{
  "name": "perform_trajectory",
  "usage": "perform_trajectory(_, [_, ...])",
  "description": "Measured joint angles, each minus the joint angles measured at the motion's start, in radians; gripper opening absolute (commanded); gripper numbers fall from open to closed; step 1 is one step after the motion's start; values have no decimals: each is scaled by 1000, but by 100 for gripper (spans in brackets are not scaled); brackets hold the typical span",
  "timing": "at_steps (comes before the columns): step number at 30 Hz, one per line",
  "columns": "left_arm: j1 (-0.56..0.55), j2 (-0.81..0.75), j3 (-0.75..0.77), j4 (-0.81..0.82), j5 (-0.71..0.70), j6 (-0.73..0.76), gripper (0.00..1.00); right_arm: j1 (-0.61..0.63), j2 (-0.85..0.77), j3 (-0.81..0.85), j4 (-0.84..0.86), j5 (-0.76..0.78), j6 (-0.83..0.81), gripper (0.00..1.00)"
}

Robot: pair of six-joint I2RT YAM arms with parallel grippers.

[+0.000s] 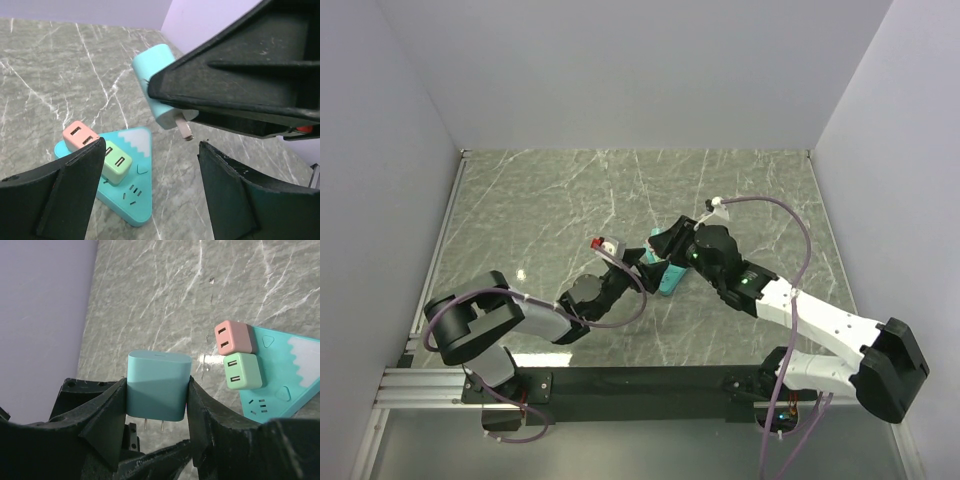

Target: Insert the plug

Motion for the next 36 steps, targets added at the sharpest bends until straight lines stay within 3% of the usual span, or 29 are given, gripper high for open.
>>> perform_trajectory(8, [0, -51, 21, 2, -2, 0, 80, 7, -27, -6, -4, -4, -11, 0])
perform_trajectory(14, [-2, -63, 24, -1, -2, 3, 72, 13, -21, -6, 4, -8, -13, 0])
perform_trajectory(19, [-6, -63, 24, -2, 2, 2, 51, 20, -9, -6, 13, -6, -19, 0])
perform_trajectory(23, [-7, -63, 24, -9, -6, 4, 10, 24, -6, -6, 19, 2, -28, 0])
perform_trajectory(24, [-6, -64, 24, -13, -10, 1, 5, 24, -6, -6, 26, 6, -31, 0])
perform_trajectory(26, [-2, -65, 24, -26, -10, -3, 0, 24, -9, -5, 32, 19, -39, 0])
perform_trajectory(31, [-3, -67, 24, -31, -3, -3, 0, 26, -10, -5, 31, 21, -48, 3])
perform_trajectory(32, [-3, -67, 24, -31, -3, -3, 0, 26, -10, -5, 31, 21, -51, 6])
perform_trajectory(34, [-3, -67, 24, -32, 0, -2, 0, 26, -11, -6, 33, 22, -63, 30])
perform_trajectory(35, [-2, -67, 24, -33, 3, -1, 0, 26, -12, -6, 33, 21, -72, 43])
perform_trajectory(36, [-2, -68, 25, -38, 6, -1, 0, 26, -13, -6, 34, 19, -85, 64])
